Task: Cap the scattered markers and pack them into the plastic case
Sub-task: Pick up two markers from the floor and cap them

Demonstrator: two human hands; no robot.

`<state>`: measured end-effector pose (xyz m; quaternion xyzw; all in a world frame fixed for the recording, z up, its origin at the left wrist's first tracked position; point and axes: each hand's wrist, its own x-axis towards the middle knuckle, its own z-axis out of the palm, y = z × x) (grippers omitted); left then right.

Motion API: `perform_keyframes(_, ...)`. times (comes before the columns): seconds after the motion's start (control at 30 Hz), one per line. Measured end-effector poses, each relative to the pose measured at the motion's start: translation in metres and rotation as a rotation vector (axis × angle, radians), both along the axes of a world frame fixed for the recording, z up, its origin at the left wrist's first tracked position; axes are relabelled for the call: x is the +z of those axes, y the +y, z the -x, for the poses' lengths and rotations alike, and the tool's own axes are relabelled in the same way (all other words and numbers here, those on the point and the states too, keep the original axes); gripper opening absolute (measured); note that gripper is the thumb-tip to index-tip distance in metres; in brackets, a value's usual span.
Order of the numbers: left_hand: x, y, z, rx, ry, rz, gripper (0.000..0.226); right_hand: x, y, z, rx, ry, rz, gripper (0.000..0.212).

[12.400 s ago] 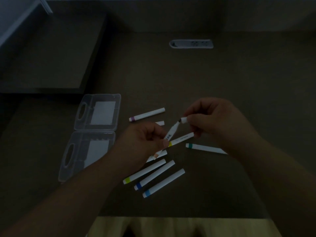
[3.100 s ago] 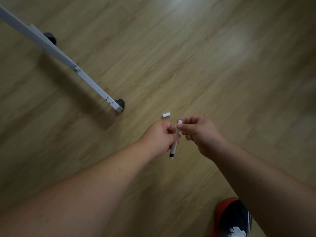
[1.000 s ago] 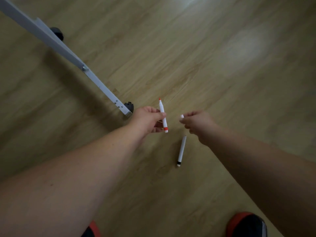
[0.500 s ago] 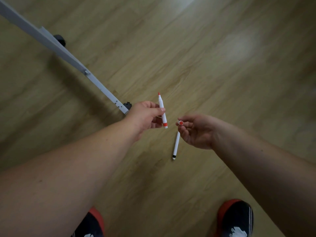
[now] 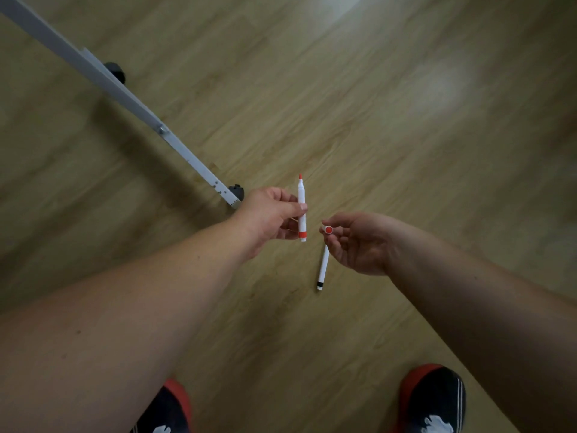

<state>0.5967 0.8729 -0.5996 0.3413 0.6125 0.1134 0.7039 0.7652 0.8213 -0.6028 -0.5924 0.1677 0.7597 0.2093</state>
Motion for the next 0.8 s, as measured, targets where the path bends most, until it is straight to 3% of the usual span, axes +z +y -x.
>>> perform_keyframes(0.13,-0.002,-0.002,0.003,-0.029,0.037,-0.02,0.022,0.002,0.0,0.001,0.016,-0.051,-0.046,0.017)
perform_keyframes(0.4,-0.003,-0.014,0.006,-0.237,0.141,-0.116,0.012,0.014,0.007,-0.004,0.138,-0.319,-0.487,0.007)
perform_keyframes(0.6,0.003,-0.022,0.004,-0.272,0.128,-0.108,0.016,0.018,0.019,-0.005,0.236,-0.425,-0.642,0.013)
perform_keyframes(0.8,0.006,-0.026,0.004,-0.308,0.132,-0.111,0.015,0.016,0.027,-0.008,0.543,-0.61,-0.724,0.013)
